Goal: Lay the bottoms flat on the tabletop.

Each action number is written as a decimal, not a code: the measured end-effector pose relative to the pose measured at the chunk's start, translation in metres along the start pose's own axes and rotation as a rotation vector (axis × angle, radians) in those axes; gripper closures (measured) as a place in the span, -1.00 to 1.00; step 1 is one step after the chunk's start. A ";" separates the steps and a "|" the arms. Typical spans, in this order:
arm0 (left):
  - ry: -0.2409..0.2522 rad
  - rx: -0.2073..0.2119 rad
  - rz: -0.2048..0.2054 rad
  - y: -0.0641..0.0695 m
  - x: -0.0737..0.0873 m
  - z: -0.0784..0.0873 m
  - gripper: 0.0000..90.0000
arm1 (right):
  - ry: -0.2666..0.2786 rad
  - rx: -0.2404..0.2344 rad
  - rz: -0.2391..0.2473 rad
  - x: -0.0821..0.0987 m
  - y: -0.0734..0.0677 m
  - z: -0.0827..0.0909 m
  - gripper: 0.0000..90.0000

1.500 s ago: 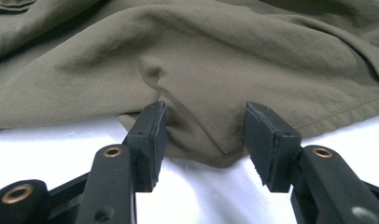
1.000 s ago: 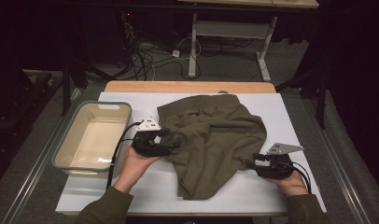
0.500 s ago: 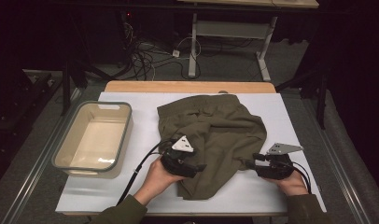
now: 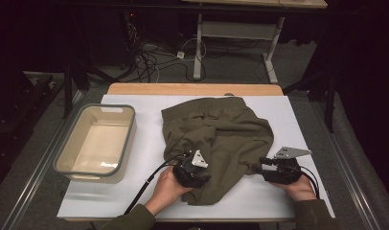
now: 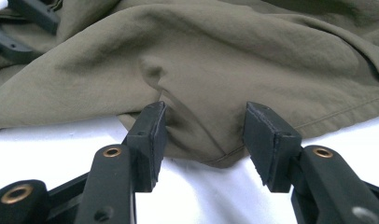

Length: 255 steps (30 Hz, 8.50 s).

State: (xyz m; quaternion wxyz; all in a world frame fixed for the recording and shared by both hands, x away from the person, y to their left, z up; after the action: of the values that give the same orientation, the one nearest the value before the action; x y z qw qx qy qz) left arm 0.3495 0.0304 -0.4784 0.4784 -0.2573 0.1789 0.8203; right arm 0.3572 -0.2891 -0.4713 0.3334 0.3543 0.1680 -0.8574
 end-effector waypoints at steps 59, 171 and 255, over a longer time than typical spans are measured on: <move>0.114 0.214 -0.034 0.032 0.006 0.029 -0.24 | 0.022 0.001 -0.008 -0.001 0.000 0.008 0.05; 0.085 0.254 -0.084 0.025 -0.009 0.011 0.26 | 0.023 -0.097 0.073 0.031 -0.031 0.054 0.09; 0.156 0.050 0.222 -0.051 0.088 0.078 -0.70 | -0.110 0.382 -0.286 -0.127 0.181 -0.101 1.00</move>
State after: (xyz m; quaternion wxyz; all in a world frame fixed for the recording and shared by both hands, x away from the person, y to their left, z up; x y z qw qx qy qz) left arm 0.3383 0.1582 -0.4703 0.3758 -0.2868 0.2634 0.8409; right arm 0.5995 -0.3094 -0.4591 0.1443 0.3360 0.0328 -0.9302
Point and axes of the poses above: each handheld gripper's, and its own axes: z roughly backward along the jaws, x roughly out of its underside, y roughly to its right, the point moved 1 cm from there along -z, roughly forward along the jaws, and after that the axes turned 3 degrees about -y, right-handed, at the moved point
